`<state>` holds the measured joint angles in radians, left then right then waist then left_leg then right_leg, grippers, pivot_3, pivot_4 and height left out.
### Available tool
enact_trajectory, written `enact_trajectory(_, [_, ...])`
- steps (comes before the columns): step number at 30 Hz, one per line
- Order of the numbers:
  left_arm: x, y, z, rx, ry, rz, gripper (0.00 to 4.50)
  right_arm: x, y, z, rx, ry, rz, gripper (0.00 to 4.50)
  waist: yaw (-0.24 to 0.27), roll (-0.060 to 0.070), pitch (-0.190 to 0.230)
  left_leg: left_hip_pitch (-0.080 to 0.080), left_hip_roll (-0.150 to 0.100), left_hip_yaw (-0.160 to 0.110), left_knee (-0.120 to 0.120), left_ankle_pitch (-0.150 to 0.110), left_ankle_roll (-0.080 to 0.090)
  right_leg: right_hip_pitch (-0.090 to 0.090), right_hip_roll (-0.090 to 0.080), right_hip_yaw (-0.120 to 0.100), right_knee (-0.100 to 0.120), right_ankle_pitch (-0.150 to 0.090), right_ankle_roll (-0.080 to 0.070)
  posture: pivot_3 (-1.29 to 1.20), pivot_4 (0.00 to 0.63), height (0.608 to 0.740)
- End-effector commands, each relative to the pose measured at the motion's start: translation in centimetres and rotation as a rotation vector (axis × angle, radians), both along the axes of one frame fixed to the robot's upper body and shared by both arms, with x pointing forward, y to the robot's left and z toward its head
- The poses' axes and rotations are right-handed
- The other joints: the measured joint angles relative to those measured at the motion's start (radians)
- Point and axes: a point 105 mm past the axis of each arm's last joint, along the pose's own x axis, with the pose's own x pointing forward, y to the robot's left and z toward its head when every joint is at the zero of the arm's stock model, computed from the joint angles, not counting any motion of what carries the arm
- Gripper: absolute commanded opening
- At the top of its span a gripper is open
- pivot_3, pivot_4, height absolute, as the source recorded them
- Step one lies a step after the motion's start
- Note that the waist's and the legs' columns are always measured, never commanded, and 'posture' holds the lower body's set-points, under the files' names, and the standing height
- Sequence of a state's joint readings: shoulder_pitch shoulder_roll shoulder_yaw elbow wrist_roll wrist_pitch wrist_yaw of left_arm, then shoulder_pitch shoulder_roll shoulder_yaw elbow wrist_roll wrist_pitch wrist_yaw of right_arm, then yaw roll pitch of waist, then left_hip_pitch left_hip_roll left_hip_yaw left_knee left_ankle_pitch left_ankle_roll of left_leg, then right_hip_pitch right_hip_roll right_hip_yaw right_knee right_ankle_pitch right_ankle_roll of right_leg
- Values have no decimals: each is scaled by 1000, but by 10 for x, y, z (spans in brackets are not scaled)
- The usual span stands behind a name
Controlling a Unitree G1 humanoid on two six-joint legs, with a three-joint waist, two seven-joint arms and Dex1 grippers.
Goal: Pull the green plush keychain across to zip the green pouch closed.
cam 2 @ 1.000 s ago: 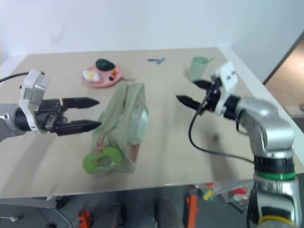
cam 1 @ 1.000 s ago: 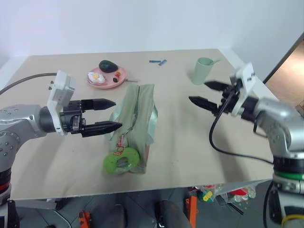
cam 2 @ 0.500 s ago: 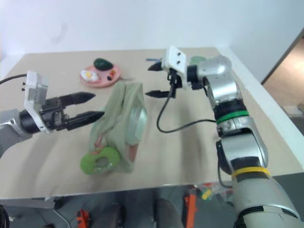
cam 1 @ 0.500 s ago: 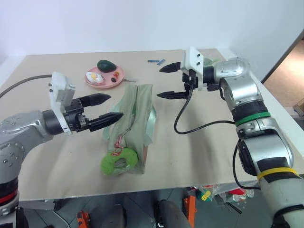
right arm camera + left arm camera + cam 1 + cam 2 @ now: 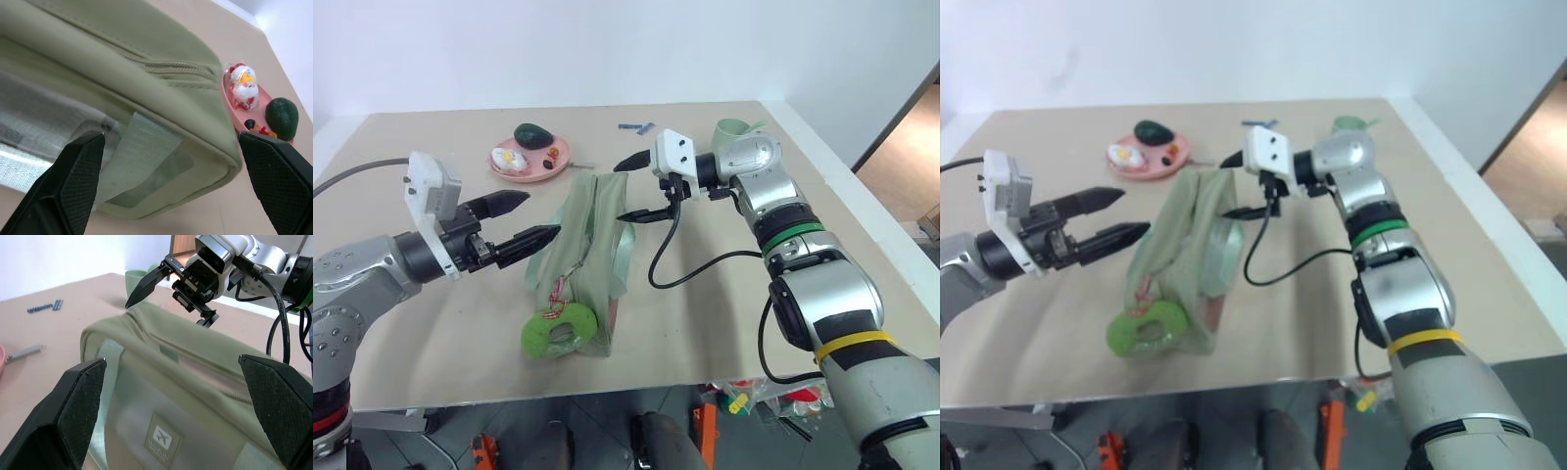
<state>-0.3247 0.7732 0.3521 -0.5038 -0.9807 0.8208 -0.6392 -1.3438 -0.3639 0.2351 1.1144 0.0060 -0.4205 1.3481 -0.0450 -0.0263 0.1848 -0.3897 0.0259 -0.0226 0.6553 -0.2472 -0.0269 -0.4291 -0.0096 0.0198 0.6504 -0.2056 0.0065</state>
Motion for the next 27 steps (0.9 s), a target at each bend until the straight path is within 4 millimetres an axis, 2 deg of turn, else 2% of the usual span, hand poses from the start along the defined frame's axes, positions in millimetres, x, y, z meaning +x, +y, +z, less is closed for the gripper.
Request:
enact_trajectory(1, [-6, -3, 15, 8, -88, -8, 4500, 0, 4, 19, 21, -62, 12, 3688, 0, 0, 0, 0, 0, 0, 0, 0, 0, 0, 0, 0, 0, 0, 0, 0, 150, 740])
enact_trajectory(10, [-2, -4, 10, 11, -87, -10, 4500, -1, -1, 23, 45, -42, 10, 626, -1, 0, 0, 0, 1, 0, -1, 0, -1, 0, 2, 0, 0, 0, -1, 0, 150, 740])
enact_trajectory(11, [-1, -4, 11, 10, -89, -12, 4500, 0, -4, 23, 51, -36, 5, 474, 0, 0, 0, 0, 2, 0, -1, 0, -1, -1, 2, 0, 0, 0, -1, 0, 150, 740])
enact_trajectory(12, [0, -4, 11, 9, -90, -13, 4500, 0, -6, 23, 55, -32, 2, 12, 0, 0, 0, 0, 2, 0, -1, 0, -1, -1, 2, 0, 0, 0, -1, 0, 150, 740])
enact_trajectory(19, [6, -7, 13, 8, -96, -29, 4500, 3, -26, 24, 96, -12, -60, 12, 0, 0, 0, 0, 1, 0, -1, 1, -1, -1, 2, 0, 0, 1, -1, 0, 150, 740])
enact_trajectory(27, [12, -12, 11, 2, -89, -49, 4500, 4, -67, 40, 164, -29, -202, 12, 1, 0, 0, 0, 1, 0, -1, 1, -1, -1, 2, 0, 0, 1, -1, 0, 150, 740])
